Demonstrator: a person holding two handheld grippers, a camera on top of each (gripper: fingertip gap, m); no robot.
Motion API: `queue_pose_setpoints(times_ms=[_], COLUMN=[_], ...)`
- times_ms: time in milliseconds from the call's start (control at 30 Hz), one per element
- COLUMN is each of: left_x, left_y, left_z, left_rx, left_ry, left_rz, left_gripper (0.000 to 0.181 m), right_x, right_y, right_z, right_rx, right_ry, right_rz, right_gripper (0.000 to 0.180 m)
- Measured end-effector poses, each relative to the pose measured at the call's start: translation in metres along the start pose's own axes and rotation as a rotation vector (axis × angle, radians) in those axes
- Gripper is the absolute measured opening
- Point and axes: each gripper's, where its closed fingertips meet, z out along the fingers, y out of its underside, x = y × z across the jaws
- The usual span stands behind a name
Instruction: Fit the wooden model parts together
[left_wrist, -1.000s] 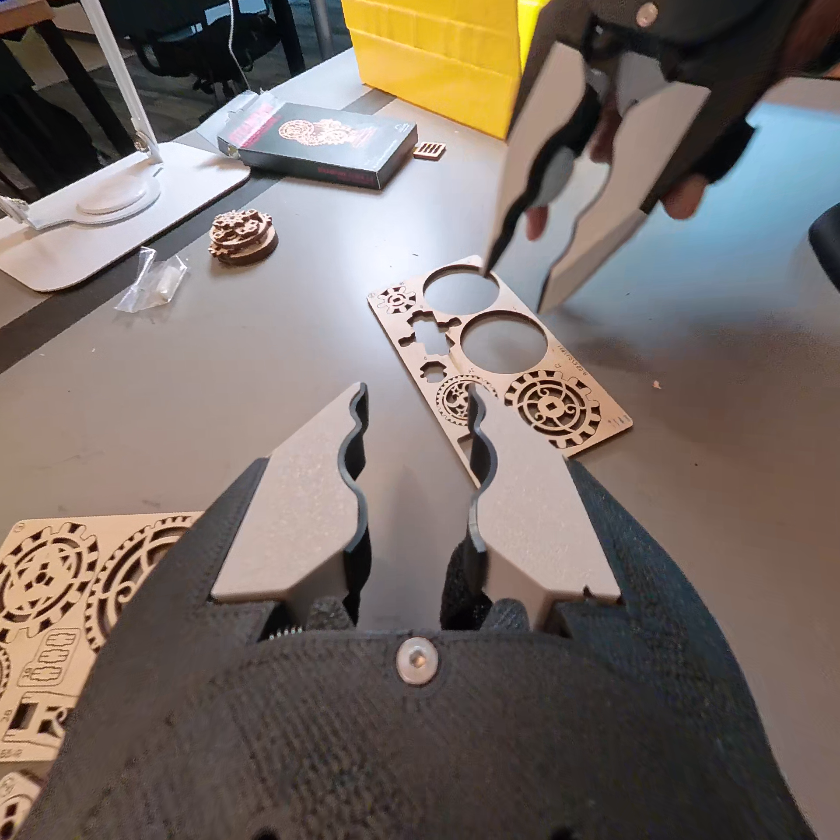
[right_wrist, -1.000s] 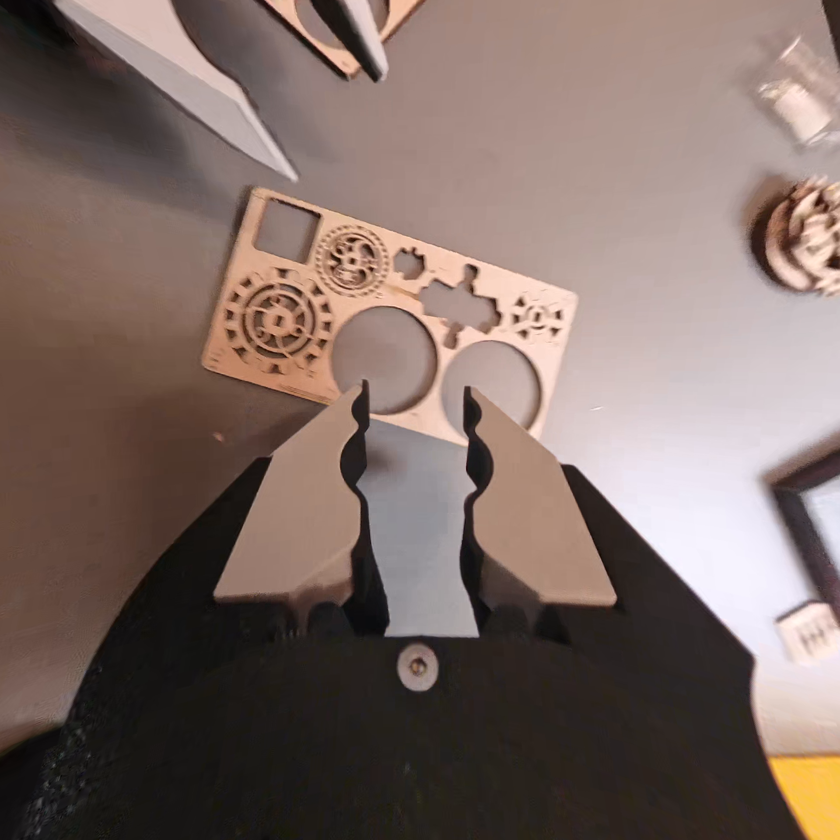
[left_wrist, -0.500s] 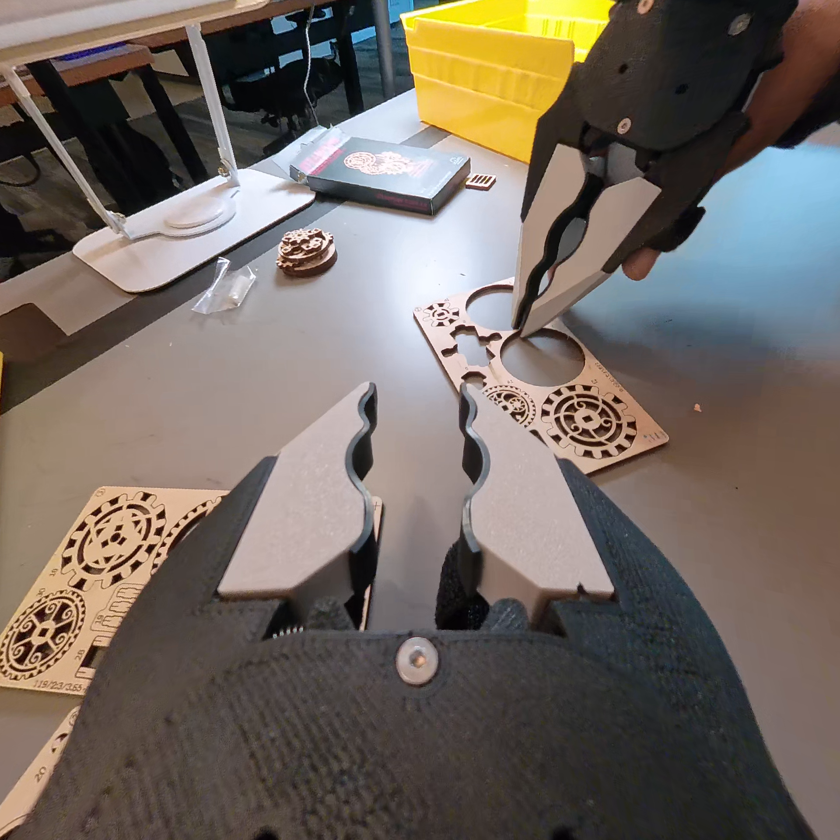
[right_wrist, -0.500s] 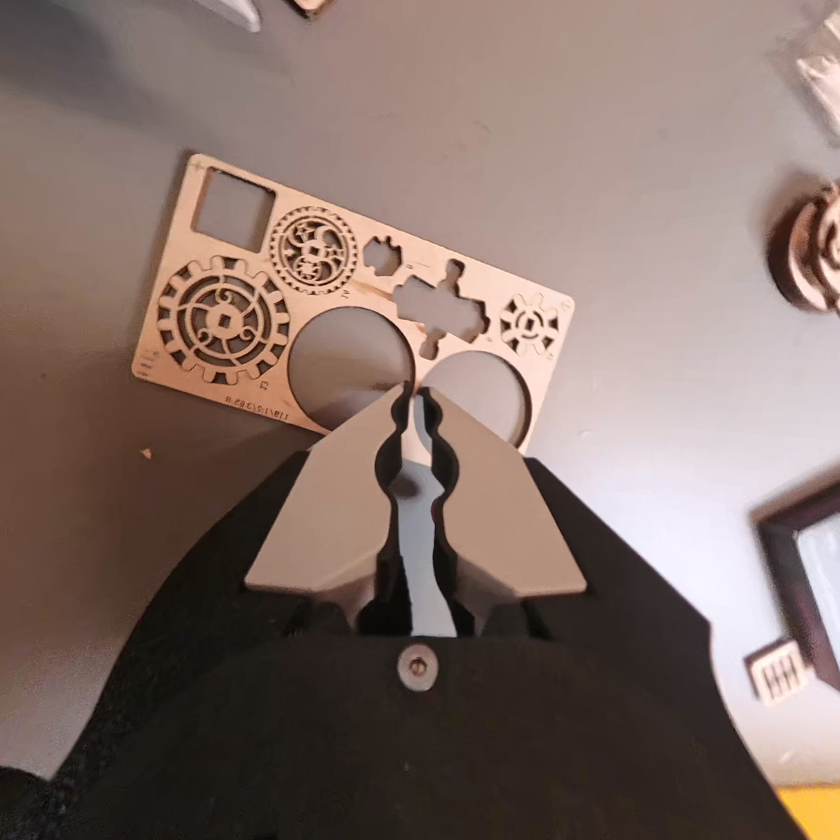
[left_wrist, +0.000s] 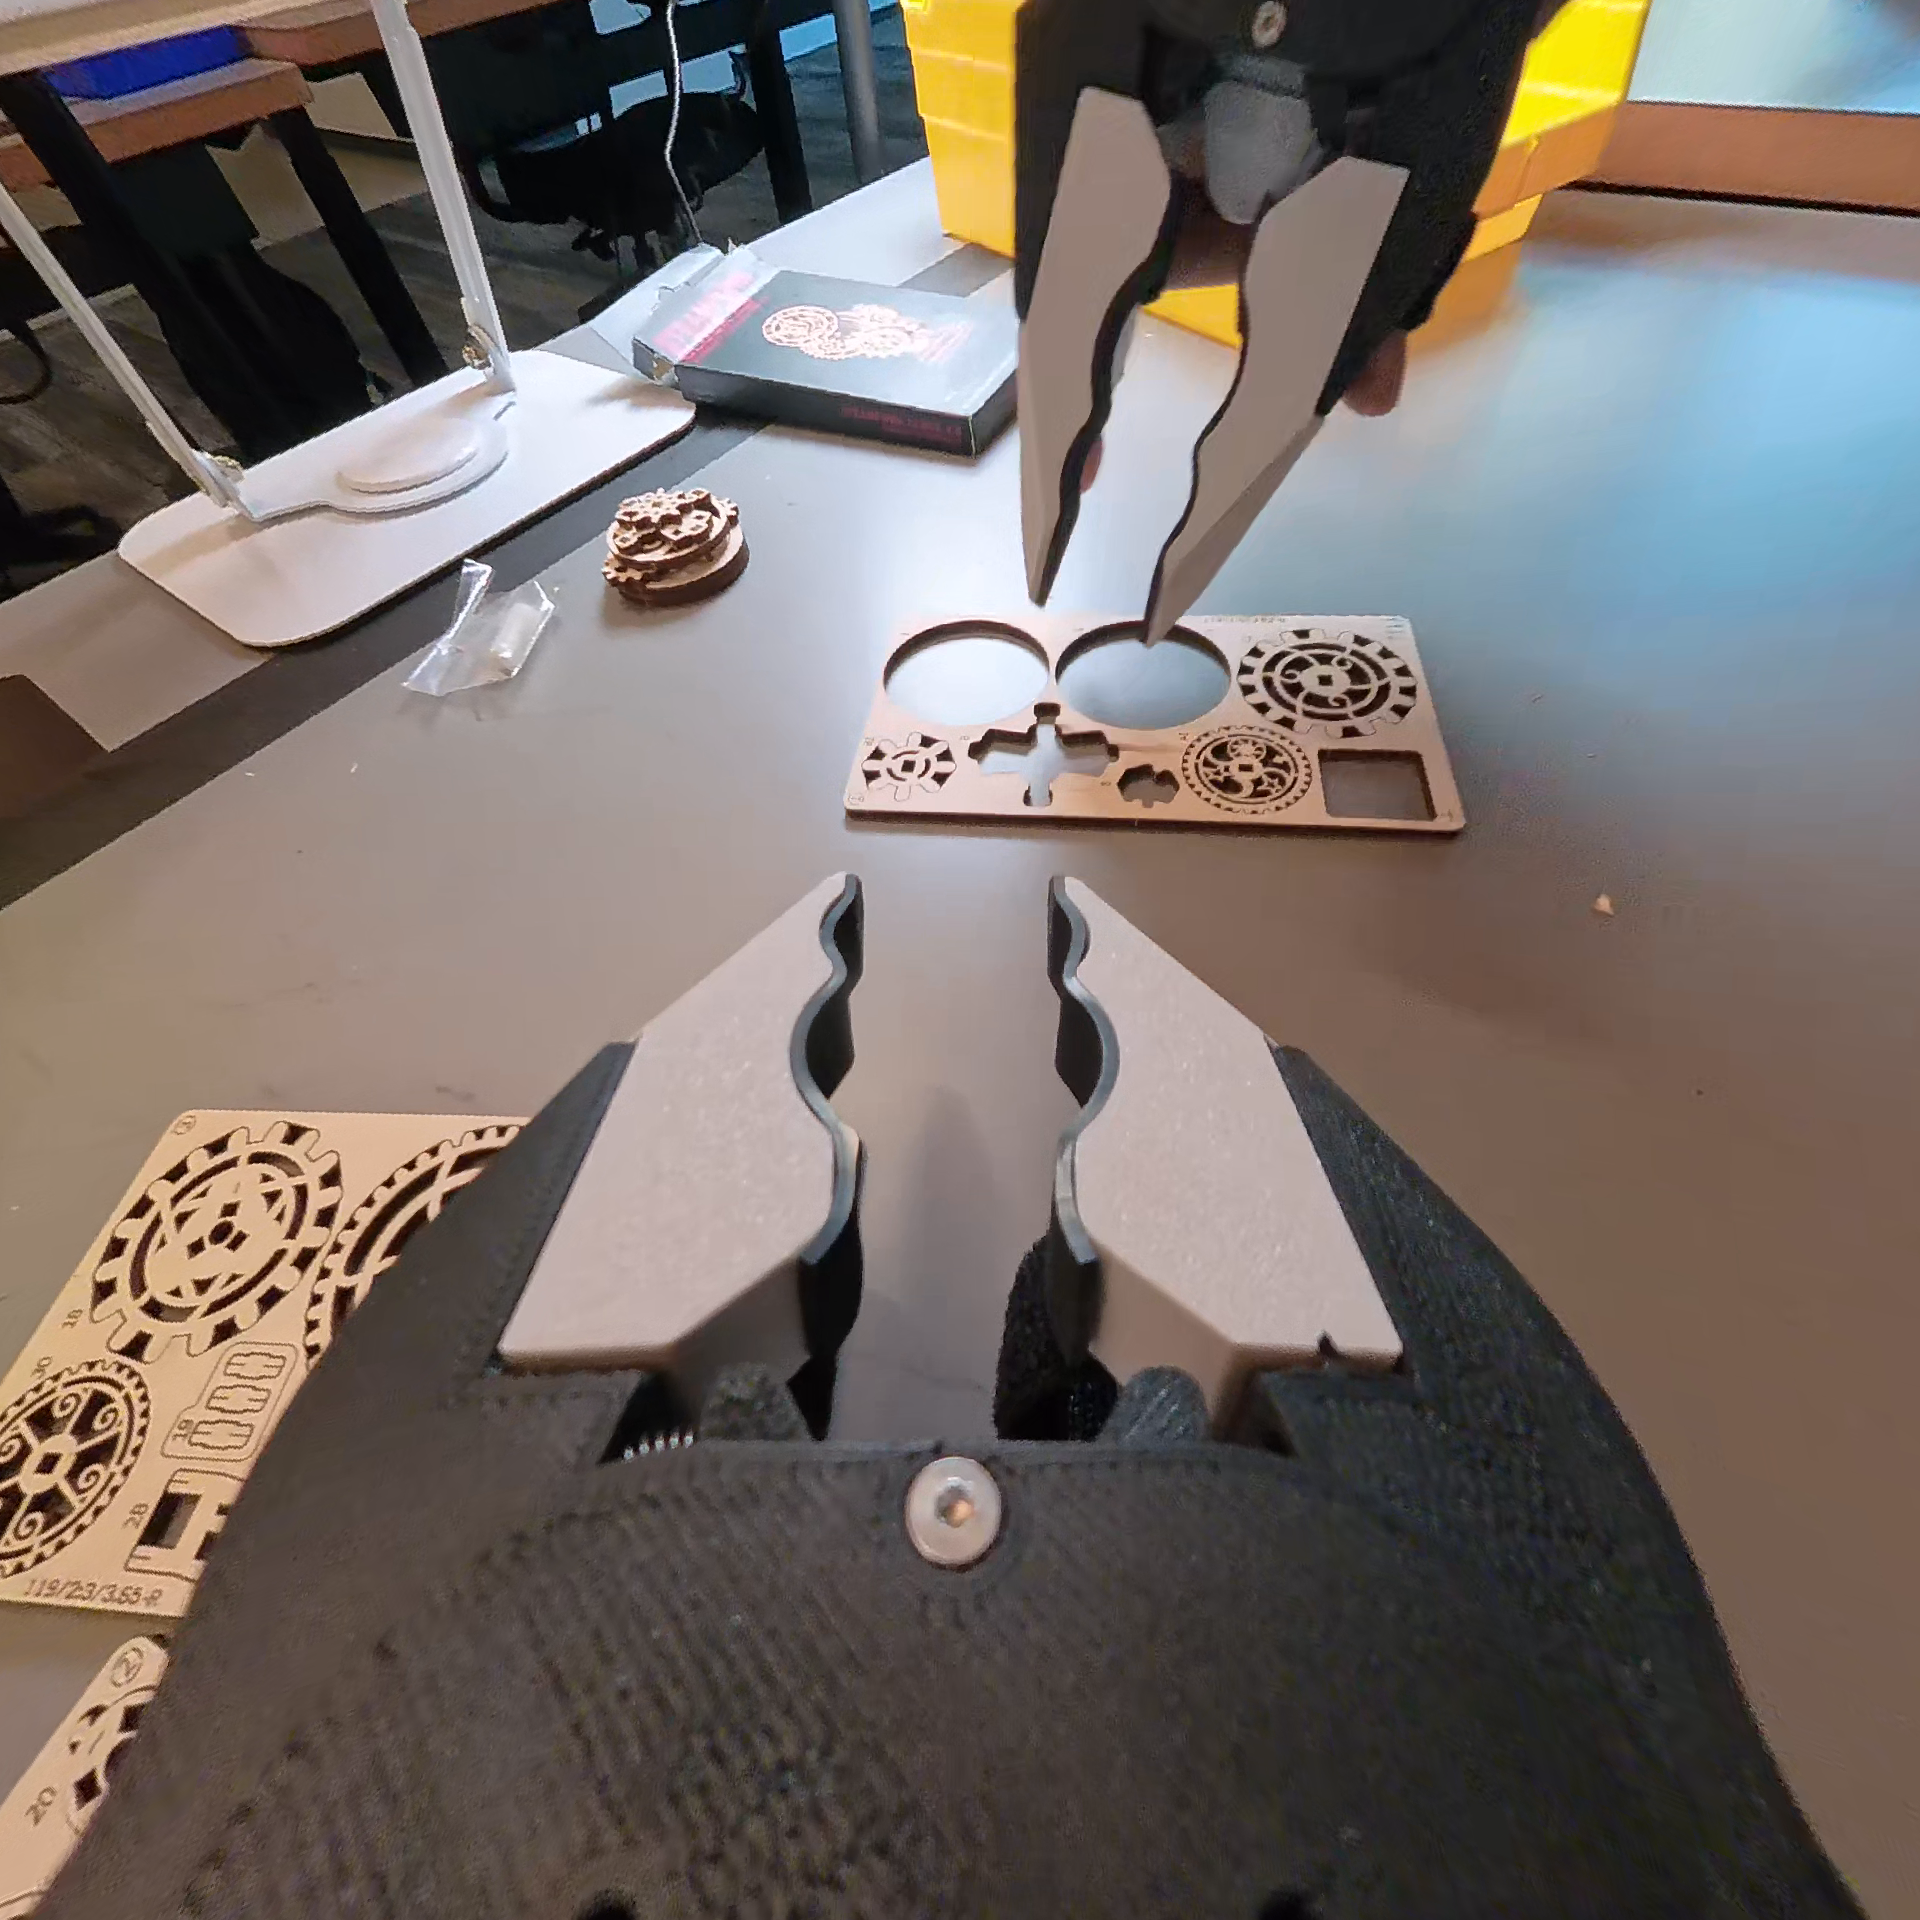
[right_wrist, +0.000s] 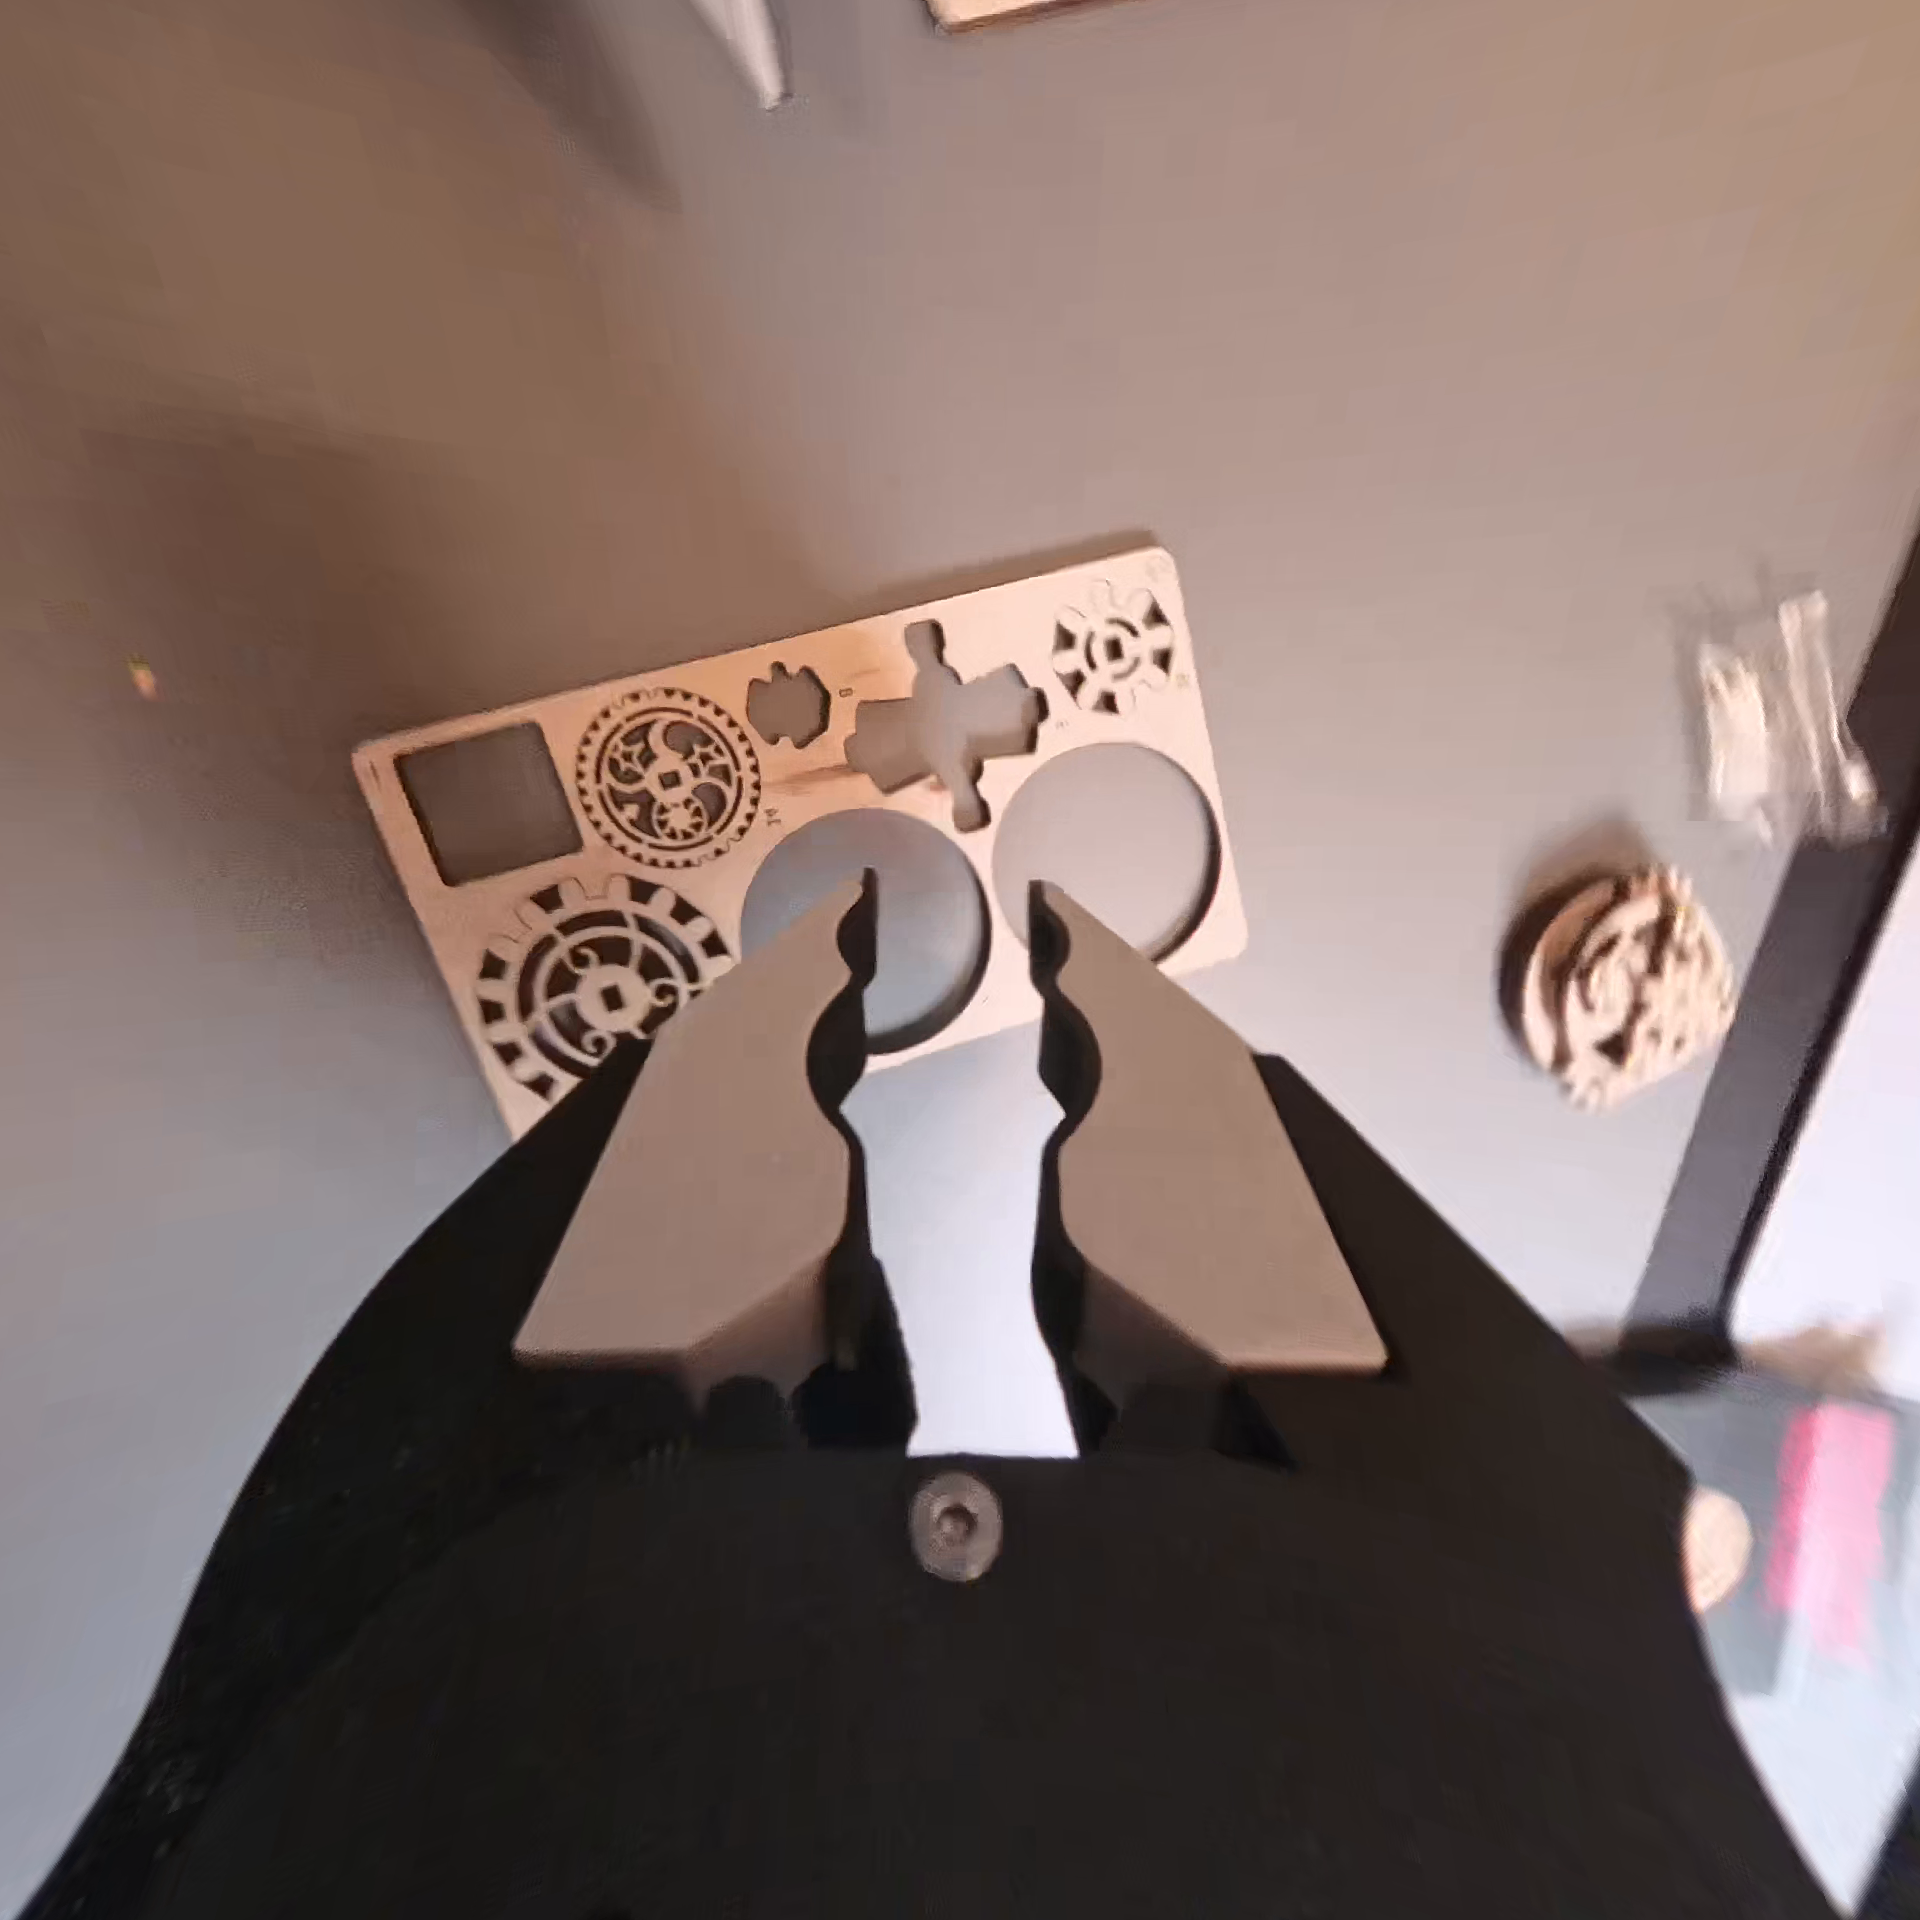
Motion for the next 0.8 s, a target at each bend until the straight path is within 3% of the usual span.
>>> queue_pose_setpoints(times_ms=[100,267,500,800], left_x=[0.003,0.013,0.025,0.025], left_y=[-0.004,-0.006,-0.006,-0.008], left_z=[0.0,0.004,0.006,0.002], left_rx=[0.014,0.016,0.003,0.003], left_ry=[0.021,0.058,0.058,0.035], left_rz=[-0.003,0.003,0.05,0.084], left_gripper=[0.034,0.034,0.034,0.034], right_x=[-0.016,-0.066,-0.048,-0.009], right_y=[0.018,0.04,0.043,0.043], right_z=[-0.013,-0.015,-0.015,0.005], right_rx=[0.021,0.072,0.105,-0.031], right_ry=[0.06,0.102,0.231,0.257], right_rz=[0.265,0.648,0.854,0.827], right_gripper=[0.042,0.049,0.047,0.002])
